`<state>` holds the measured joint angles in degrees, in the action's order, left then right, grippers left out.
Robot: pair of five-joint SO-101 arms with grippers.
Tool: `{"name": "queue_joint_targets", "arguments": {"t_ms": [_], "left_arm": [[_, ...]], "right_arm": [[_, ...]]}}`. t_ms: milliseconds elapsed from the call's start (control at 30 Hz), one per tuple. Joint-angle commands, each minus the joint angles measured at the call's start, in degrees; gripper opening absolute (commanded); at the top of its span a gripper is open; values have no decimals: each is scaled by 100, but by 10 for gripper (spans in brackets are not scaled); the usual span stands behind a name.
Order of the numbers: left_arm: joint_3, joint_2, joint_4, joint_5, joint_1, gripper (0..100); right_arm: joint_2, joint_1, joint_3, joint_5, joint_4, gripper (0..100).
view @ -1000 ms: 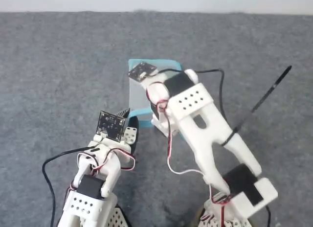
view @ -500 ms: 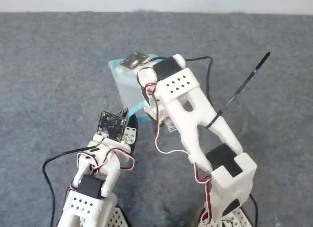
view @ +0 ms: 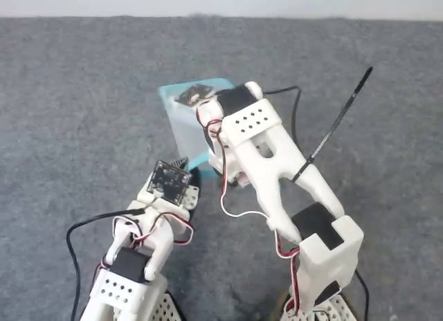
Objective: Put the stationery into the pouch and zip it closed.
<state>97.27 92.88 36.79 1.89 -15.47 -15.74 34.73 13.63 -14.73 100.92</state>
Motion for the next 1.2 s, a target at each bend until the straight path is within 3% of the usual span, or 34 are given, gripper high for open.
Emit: {"name": "queue_joint_targets", "arguments": {"t_ms": [0,533,900,1167], "left_arm": [[-40,97,237,308,-536,12],[-40,97,396,466,-624,12],[-40,97,378,466,-615,12],[-40,97,378,466,-624,12]], "right_arm": [[40,-110,-53,-62,198,7],[549,-567,1011,343,163,7],[910,365,993,290,-136,12],[910,382,993,290,-145,206]]}}
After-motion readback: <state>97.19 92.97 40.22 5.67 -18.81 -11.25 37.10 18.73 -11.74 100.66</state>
